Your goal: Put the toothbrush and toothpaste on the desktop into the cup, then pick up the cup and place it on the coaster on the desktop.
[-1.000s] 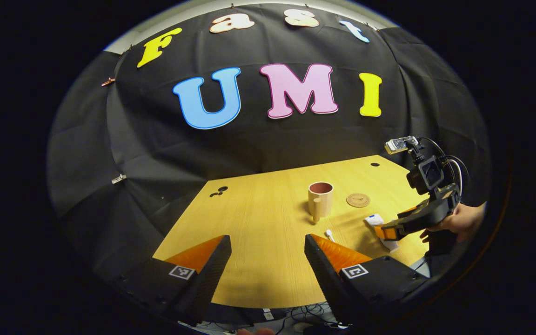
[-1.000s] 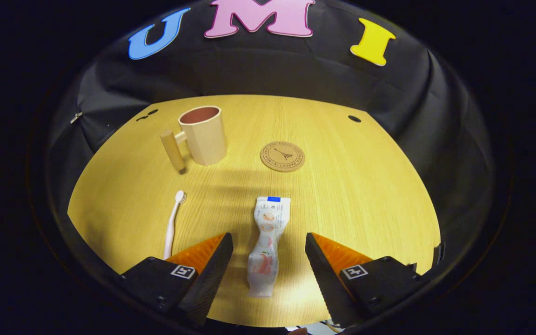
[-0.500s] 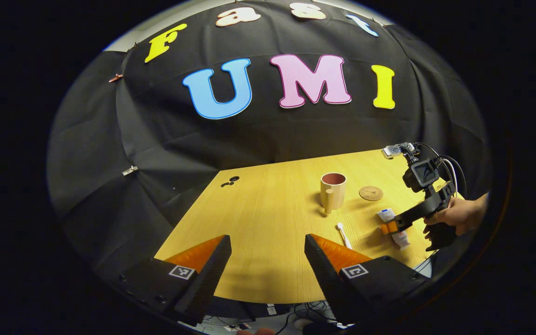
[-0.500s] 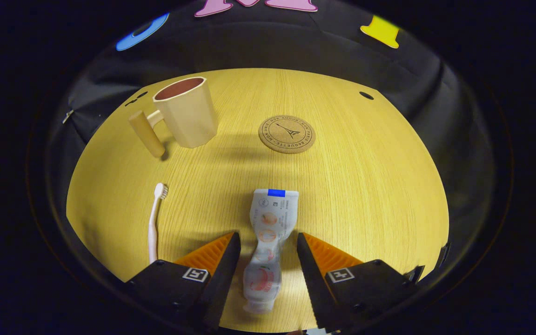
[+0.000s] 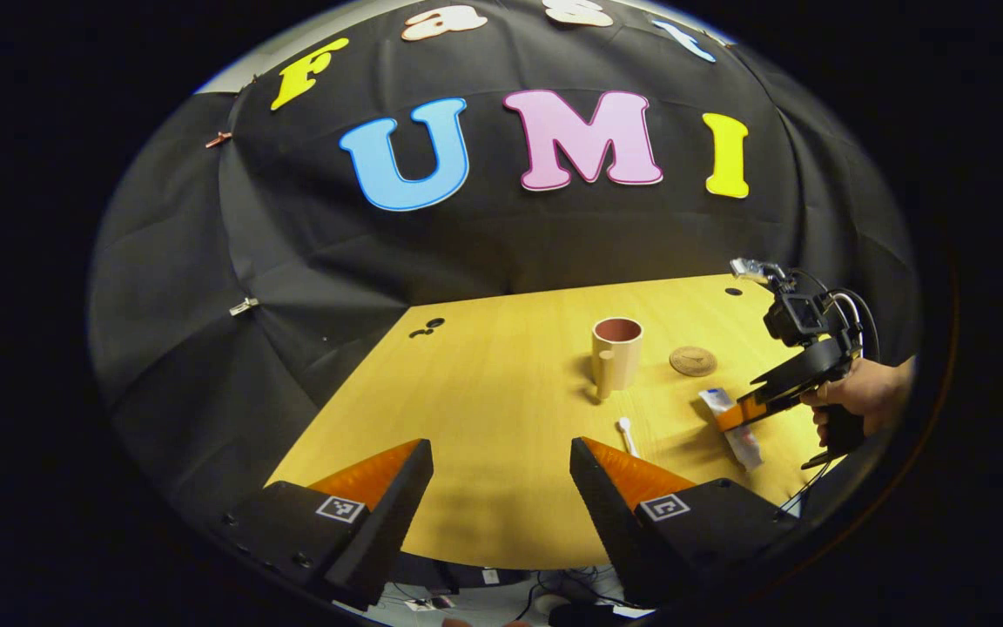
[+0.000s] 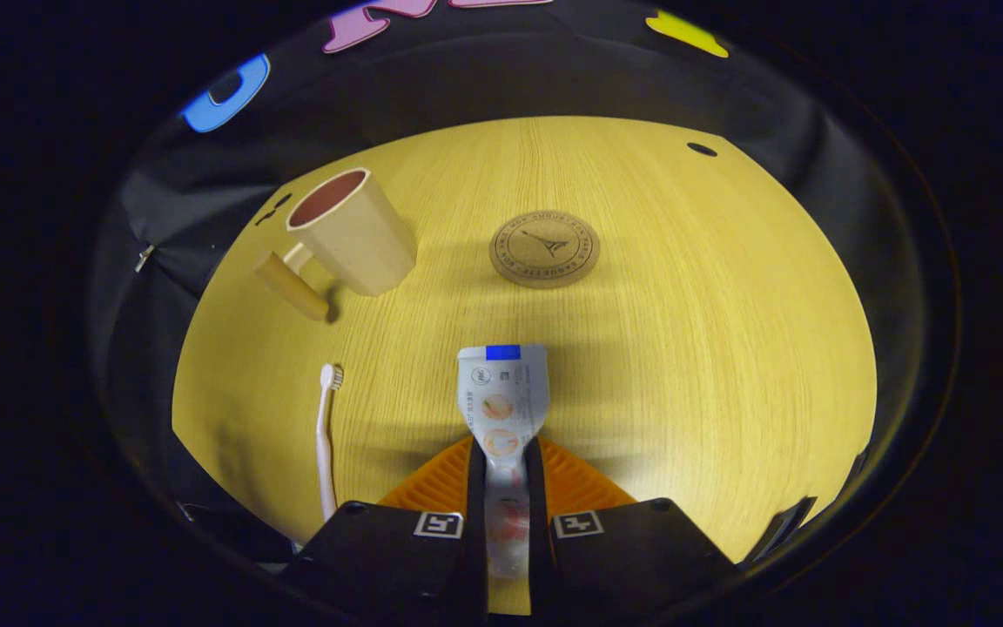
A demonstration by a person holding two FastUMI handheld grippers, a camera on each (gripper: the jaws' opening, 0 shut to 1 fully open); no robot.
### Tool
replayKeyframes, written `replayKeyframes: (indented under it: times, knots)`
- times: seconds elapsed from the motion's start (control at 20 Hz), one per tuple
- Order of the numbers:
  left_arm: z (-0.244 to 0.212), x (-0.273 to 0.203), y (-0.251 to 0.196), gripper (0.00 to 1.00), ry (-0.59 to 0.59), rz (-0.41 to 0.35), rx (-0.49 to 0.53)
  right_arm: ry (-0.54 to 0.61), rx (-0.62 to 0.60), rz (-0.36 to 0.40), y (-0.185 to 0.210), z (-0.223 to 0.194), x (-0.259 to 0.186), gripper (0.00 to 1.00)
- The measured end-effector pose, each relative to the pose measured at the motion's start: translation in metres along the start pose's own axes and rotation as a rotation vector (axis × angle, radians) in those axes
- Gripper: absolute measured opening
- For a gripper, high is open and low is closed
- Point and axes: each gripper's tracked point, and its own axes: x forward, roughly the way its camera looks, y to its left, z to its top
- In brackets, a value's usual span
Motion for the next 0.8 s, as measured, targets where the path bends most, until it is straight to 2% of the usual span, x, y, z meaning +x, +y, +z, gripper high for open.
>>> replayKeyframes:
  times: [0.2,0.25,0.3,0.4,0.7,0.8]
  knots:
    - [-0.012,0.018,-0.043,0.98,0.049,-0.045,0.009,-0.153,-0.03,0.069,-0.005,0.042,-0.028,0.23]
    - [-0.016,0.026,-0.054,0.98,0.063,-0.057,0.012,-0.18,-0.031,0.083,-0.006,0.051,-0.035,0.17]
    - [-0.017,0.033,-0.063,0.98,0.077,-0.065,0.016,-0.205,-0.028,0.1,-0.007,0.062,-0.04,0.23]
    - [-0.025,0.045,-0.078,0.98,0.108,-0.072,0.025,-0.255,-0.018,0.133,-0.01,0.081,-0.052,0.22]
    - [-0.054,0.08,-0.115,0.96,0.231,-0.1,0.054,-0.332,0.011,0.188,-0.027,0.12,-0.08,0.22]
    - [-0.063,0.09,-0.123,0.92,0.27,-0.1,0.053,-0.34,0.009,0.194,-0.035,0.122,-0.086,0.22]
